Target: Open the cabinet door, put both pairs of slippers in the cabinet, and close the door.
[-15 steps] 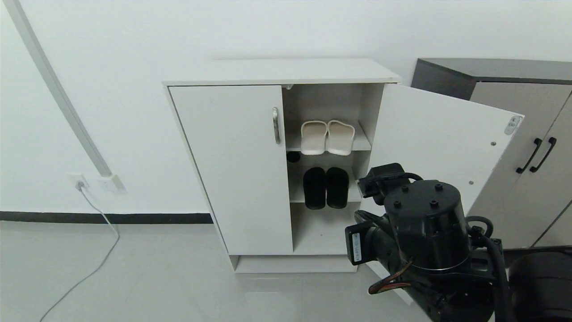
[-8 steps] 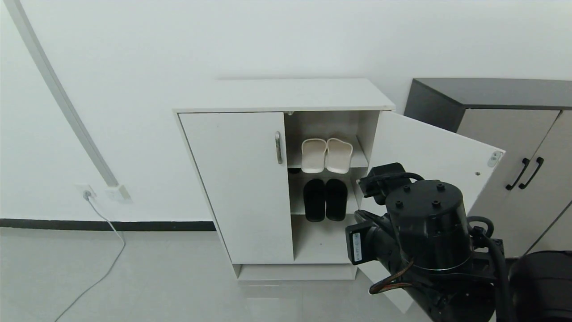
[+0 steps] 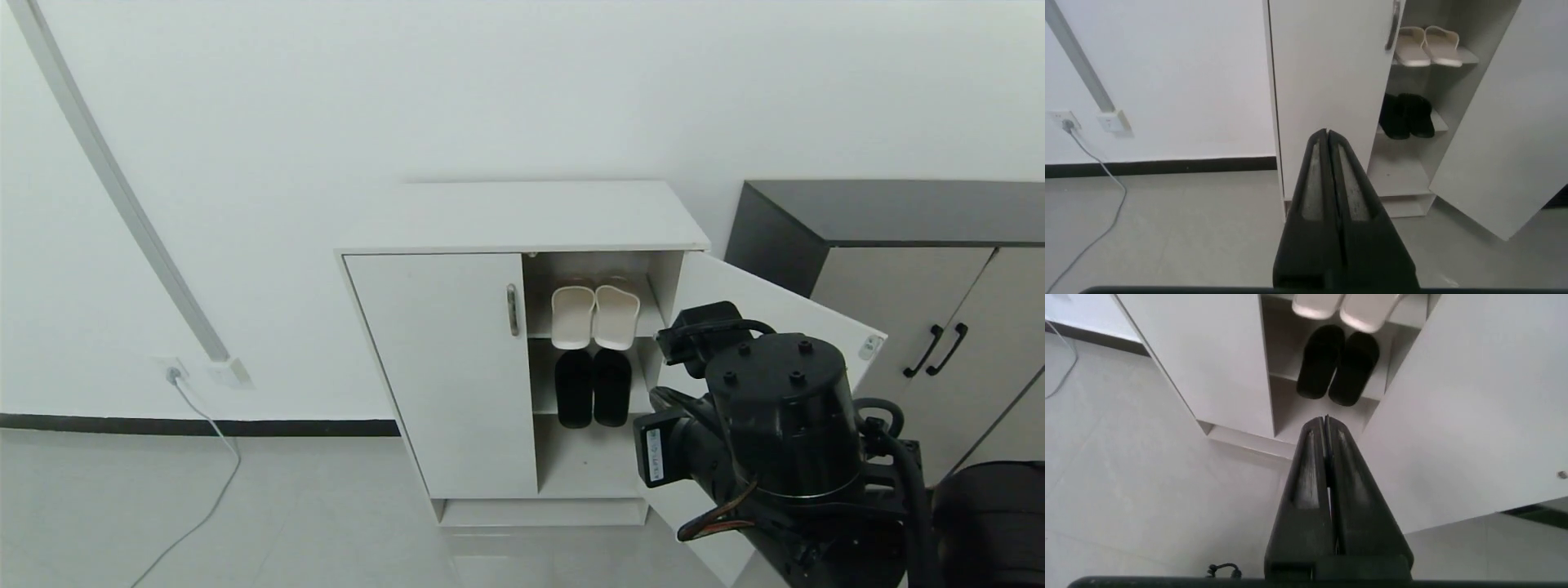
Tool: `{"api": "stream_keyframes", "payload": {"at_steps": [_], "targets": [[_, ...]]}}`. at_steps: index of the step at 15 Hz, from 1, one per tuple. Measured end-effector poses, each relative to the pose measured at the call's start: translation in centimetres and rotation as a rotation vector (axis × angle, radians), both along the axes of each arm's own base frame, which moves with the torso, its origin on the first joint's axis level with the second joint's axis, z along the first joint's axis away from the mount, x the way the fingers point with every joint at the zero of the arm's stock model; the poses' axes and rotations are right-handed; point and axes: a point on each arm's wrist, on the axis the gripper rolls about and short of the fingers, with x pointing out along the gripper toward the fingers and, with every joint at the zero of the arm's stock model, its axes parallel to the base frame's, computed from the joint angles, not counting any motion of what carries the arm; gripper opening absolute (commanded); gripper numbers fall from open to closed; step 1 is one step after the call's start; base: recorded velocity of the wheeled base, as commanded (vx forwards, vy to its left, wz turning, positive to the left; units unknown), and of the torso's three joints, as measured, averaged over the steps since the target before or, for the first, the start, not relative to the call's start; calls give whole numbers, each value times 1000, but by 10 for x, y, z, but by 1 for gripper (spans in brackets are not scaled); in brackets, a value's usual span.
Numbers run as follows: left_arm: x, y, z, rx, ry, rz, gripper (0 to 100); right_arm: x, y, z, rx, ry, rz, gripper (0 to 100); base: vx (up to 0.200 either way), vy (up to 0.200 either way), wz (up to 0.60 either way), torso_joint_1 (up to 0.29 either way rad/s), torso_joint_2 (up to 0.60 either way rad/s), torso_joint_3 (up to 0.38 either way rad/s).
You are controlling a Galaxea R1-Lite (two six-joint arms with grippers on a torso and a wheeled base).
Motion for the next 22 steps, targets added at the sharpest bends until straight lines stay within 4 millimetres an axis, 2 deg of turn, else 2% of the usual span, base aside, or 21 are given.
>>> {"api": "stream_keyframes", "payload": {"at_steps": [7, 14, 22], "targets": [[0, 0, 0, 0, 0, 0, 0, 3, 0, 0, 11, -9, -8, 0, 0, 0, 0, 238, -553, -314], [0, 0, 0, 9, 2, -2, 0, 3, 0, -3, 6, -5, -9, 0, 0, 0, 0, 43, -91, -52], [0, 0, -1, 8, 2, -2, 0, 10, -5, -4, 3, -3, -36, 0, 0, 0, -525, 3, 3, 0]]}}
